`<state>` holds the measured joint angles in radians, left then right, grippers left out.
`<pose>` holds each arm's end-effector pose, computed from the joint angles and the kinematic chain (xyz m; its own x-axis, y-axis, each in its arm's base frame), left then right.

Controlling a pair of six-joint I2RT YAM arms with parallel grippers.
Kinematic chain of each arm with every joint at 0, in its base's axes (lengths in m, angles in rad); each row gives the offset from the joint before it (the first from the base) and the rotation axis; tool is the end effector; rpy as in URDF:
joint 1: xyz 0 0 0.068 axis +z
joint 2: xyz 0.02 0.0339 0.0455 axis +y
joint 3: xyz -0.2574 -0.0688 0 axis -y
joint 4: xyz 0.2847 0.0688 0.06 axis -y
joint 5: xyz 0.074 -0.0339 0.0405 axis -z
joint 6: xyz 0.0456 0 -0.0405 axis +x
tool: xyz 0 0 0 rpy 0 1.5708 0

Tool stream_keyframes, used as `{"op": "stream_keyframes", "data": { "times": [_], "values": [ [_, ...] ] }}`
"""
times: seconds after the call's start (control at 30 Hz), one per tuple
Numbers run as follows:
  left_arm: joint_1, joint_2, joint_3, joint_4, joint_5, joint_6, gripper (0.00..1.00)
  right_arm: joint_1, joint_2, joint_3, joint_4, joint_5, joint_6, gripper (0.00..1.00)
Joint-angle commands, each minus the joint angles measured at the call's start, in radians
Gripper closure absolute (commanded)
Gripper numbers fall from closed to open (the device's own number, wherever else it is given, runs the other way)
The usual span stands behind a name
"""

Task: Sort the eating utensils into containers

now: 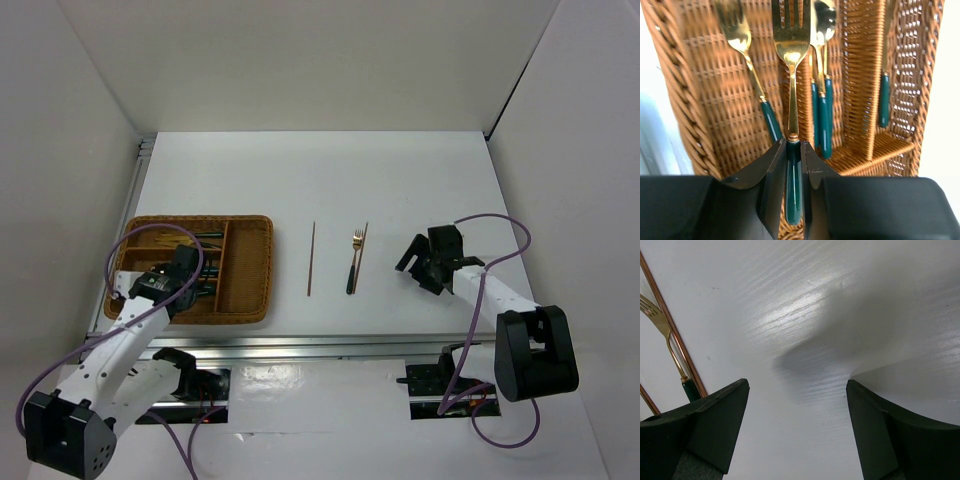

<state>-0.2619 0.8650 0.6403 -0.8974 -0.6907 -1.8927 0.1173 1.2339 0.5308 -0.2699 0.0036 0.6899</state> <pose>0.1923 -0.0215 0.2061 0.3392 -0.8480 -0.4073 -0.8043 -0.0369 -0.5931 0.2564 0.0301 0.1193 -0.7064 0.5576 -0.4360 0.4338 0.8278 0.3559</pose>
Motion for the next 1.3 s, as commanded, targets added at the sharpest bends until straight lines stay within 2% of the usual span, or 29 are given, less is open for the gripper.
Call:
{"op": "stream_keyframes", "data": {
  "times": [0.0, 0.03, 0.1, 0.33, 0.43, 0.47, 0.5, 0.53, 0.57, 0.63, 0.7, 0.73, 0.8, 0.83, 0.97, 1.13, 1.27],
  "values": [
    [0.012, -0.011, -0.005, -0.031, -0.024, -0.029, 0.7, -0.007, 0.01, -0.005, 0.021, -0.001, -0.007, 0.14],
    [0.012, -0.011, -0.005, -0.031, -0.024, -0.029, 0.7, -0.007, 0.01, -0.005, 0.021, -0.001, -0.007, 0.14],
    [0.012, -0.011, -0.005, -0.04, -0.024, -0.029, 0.62, -0.007, 0.01, -0.005, 0.021, -0.001, -0.007, 0.14],
    [0.012, -0.001, 0.031, -0.028, -0.024, 0.059, 0.28, -0.007, 0.01, -0.005, 0.021, -0.001, -0.007, 0.14],
    [0.012, 0.02, 0.097, 0.053, -0.003, 0.228, 0.25, -0.007, 0.01, -0.005, 0.021, -0.001, -0.007, 0.14],
    [0.012, 0.02, 0.116, 0.098, 0.011, 0.383, 0.25, -0.007, 0.01, -0.005, 0.021, -0.001, -0.007, 0.14],
    [0.012, 0.041, 0.157, 0.208, 0.035, 0.471, 0.26, -0.007, 0.01, -0.005, 0.021, -0.001, -0.007, 0.14],
    [0.012, 0.051, 0.174, 0.28, 0.119, 0.572, 0.29, -0.007, 0.01, -0.005, 0.031, -0.001, -0.007, 0.14],
    [0.003, 0.06, 0.188, 0.354, 0.173, 0.744, 0.29, -0.007, 0.01, -0.005, 0.031, -0.001, -0.007, 0.14],
    [-0.045, 0.1, 0.217, 0.557, 0.287, 0.88, 0.31, -0.007, 0.01, -0.005, 0.031, -0.01, -0.007, 0.14],
    [-0.111, 0.146, 0.26, 0.645, 0.381, 0.995, 0.31, -0.007, 0.019, -0.005, 0.031, -0.01, -0.007, 0.14],
    [-0.184, 0.175, 0.277, 0.672, 0.394, 1.023, 0.31, -0.007, 0.019, -0.005, 0.031, -0.01, -0.007, 0.14],
    [-0.253, 0.277, 0.309, 0.748, 0.431, 1.119, 0.31, -0.007, 0.019, -0.005, 0.031, -0.01, -0.007, 0.14],
    [-0.317, 0.316, 0.347, 0.762, 0.441, 1.144, 0.31, -0.007, 0.019, -0.005, 0.031, -0.01, -0.007, 0.14],
    [-0.459, 0.529, 0.464, 0.776, 0.471, 1.233, 0.31, -0.007, 0.0, -0.005, 0.02, 0.001, -0.007, 0.14],
    [-0.56, 0.791, 0.587, 0.729, 0.451, 1.265, 0.36, -0.007, -0.023, -0.005, 0.001, 0.024, -0.007, 0.14],
    [-0.609, 0.916, 0.685, 0.669, 0.428, 1.276, 0.39, -0.007, -0.034, -0.005, -0.008, 0.036, -0.007, 0.14]
  ]
}}
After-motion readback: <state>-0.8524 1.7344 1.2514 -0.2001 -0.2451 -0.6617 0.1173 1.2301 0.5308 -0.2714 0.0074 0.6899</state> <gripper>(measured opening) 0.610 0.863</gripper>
